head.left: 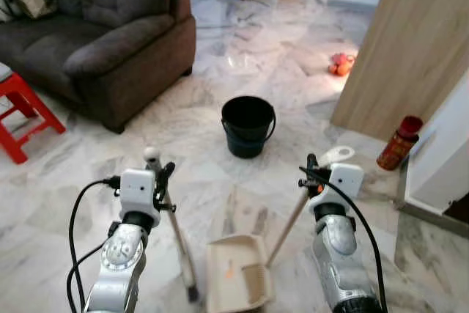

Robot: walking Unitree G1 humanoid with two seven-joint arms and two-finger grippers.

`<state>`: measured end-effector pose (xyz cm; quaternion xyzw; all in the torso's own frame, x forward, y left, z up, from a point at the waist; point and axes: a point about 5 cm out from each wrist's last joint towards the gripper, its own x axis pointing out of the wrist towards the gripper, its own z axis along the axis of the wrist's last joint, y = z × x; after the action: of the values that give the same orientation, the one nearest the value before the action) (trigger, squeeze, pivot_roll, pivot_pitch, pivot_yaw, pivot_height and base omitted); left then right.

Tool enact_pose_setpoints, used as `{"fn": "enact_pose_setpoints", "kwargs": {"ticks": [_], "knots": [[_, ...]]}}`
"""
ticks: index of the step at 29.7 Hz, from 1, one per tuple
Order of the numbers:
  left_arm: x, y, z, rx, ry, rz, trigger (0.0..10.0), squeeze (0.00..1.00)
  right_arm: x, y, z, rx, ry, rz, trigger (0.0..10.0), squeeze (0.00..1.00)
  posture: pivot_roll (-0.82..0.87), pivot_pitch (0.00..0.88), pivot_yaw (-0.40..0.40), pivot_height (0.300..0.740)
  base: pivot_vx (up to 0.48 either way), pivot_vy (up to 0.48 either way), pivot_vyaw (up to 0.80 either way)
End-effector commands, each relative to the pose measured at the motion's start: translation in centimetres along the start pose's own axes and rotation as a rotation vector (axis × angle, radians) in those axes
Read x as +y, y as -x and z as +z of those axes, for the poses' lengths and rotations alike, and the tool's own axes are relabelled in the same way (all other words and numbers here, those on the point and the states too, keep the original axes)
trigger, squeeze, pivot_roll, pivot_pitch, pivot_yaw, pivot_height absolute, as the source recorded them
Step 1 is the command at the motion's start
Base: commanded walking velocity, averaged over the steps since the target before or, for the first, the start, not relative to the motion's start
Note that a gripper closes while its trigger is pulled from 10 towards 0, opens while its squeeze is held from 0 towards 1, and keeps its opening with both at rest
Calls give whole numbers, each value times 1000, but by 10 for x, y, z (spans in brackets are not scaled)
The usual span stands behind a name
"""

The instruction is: Sweep floor

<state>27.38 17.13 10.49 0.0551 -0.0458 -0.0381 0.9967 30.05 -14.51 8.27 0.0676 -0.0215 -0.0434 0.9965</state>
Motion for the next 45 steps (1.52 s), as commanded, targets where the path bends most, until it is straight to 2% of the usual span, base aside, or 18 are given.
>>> {"fn": "enact_pose_setpoints", "kwargs": {"ticks": [1, 45], "knots": [[-2, -3, 8, -32, -5, -9, 10000, 0, -2, -3, 11, -49, -7, -4, 10000, 0, 126, 49, 46, 740, 319, 0, 0], [-2, -2, 7, -31, 1, -11, 10000, 0, -1, -3, 10, -46, -19, 7, 10000, 0, 127, 26, 44, 740, 317, 0, 0]]}}
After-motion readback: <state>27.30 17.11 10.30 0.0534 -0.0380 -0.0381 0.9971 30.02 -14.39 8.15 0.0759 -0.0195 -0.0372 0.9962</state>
